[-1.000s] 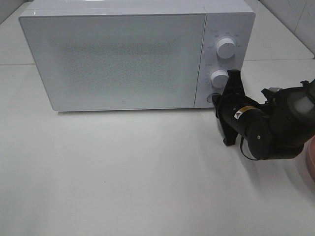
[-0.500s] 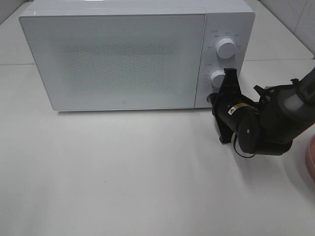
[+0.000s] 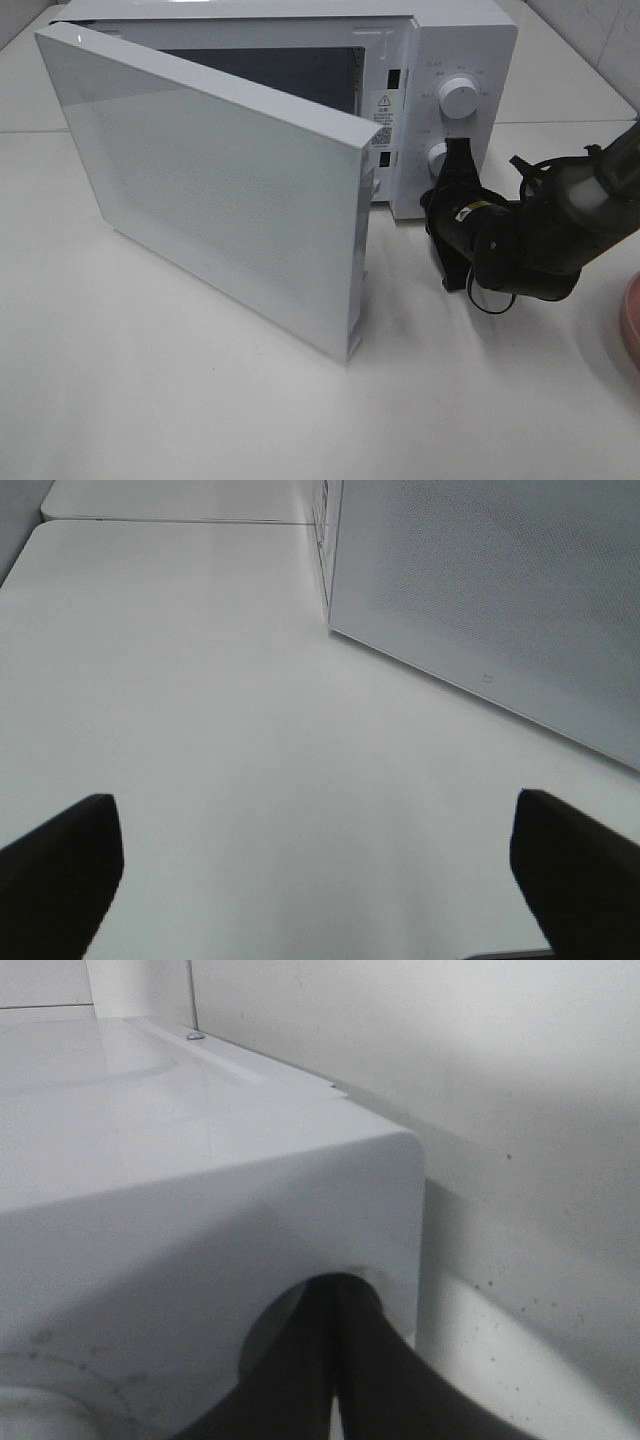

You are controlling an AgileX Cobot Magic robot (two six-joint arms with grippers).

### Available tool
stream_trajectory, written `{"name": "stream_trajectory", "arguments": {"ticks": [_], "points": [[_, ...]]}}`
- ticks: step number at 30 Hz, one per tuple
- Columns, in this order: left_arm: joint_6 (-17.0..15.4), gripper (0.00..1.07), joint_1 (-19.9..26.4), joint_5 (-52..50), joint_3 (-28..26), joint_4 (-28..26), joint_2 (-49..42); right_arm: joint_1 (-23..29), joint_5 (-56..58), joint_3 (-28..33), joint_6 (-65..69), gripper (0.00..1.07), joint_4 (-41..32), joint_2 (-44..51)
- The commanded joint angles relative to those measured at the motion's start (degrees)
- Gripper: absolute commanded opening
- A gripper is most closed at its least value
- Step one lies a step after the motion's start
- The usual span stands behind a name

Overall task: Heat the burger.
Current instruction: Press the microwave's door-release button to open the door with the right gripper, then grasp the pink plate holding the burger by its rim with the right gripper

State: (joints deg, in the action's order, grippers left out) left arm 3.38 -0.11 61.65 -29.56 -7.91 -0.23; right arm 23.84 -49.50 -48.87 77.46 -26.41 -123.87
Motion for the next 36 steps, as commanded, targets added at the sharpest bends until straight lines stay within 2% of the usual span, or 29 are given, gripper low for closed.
{"name": "stream_trajectory", "arguments": {"ticks": [1, 3, 8, 11, 13, 19, 25, 30, 36], "points": [[0.11, 0.98, 0.00, -0.11, -0.17, -0.11, -0.80, -3.84, -25.84, -4.70, -1.38, 0.00, -0.63, 1.38], [0.11, 0.98, 0.00, -0.11, -0.17, -0.11, -0.80, -3.84, -24.47, -4.13, -1.38, 0.00, -0.63, 1.60], [0.11, 0.98, 0.00, -0.11, -0.17, -0.06, -0.80, -1.78, -11.34, -0.69, 1.03, 0.00, 1.83, 3.04], [0.11, 0.98, 0.00, -0.11, -0.17, -0.06, -0.80, -1.38, -9.45, -0.11, 2.41, 0.00, 3.15, 3.04], [0.11, 0.98, 0.00, -0.11, -0.17, -0.06, -0.80, -0.11, -4.70, 1.03, 7.05, 0.00, 6.42, 3.04], [0.11, 0.98, 0.00, -0.11, -0.17, -0.06, -0.80, 0.17, -0.52, 3.21, 6.99, 0.00, 13.35, 5.33], [0.11, 0.98, 0.00, -0.11, -0.17, -0.06, -0.80, 0.17, -0.23, 5.61, 6.02, 0.00, 13.12, 7.56], [0.11, 0.98, 0.00, -0.11, -0.17, -0.06, -0.80, 0.17, 5.67, 9.57, 5.10, 0.01, 13.75, 11.97], [0.11, 0.98, 0.00, -0.11, -0.17, -0.06, -0.80, 0.17, 7.22, 13.01, 1.43, 0.01, 14.04, 16.39]]}}
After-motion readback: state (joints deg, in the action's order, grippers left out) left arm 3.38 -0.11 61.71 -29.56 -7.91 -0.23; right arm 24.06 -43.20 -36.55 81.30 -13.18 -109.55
